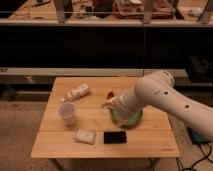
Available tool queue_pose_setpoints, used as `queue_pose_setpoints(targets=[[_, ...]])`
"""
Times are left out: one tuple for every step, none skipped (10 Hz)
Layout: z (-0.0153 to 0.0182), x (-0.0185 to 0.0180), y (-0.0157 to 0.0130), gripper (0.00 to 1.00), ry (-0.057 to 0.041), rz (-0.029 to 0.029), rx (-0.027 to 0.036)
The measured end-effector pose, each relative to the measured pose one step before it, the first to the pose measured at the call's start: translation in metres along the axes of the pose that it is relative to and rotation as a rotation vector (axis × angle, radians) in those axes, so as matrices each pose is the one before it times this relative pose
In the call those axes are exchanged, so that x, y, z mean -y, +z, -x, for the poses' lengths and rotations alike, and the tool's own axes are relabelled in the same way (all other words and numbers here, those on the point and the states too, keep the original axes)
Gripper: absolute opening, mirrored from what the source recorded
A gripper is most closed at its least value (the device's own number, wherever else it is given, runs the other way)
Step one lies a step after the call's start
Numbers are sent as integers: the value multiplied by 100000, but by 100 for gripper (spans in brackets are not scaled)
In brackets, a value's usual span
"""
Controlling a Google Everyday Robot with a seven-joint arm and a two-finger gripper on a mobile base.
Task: Pick up the ceramic cup
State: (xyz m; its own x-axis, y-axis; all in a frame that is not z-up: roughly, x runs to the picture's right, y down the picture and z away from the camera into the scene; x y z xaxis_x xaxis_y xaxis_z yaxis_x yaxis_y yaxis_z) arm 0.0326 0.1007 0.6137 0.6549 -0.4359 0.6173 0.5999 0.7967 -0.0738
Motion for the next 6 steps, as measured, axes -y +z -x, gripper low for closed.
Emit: queue_pose_setpoints(targets=[[-82,579,142,65,-1269,-2112,149],[134,1309,502,65,-2923,-4212,968],[394,2079,1023,65,-5054,-6683,1551],[669,1923,1312,65,-5833,-5984,1699],[696,1112,1359,65,-5039,-3536,1605],[1066,1016,1784,65,-6501,-3200,2343]])
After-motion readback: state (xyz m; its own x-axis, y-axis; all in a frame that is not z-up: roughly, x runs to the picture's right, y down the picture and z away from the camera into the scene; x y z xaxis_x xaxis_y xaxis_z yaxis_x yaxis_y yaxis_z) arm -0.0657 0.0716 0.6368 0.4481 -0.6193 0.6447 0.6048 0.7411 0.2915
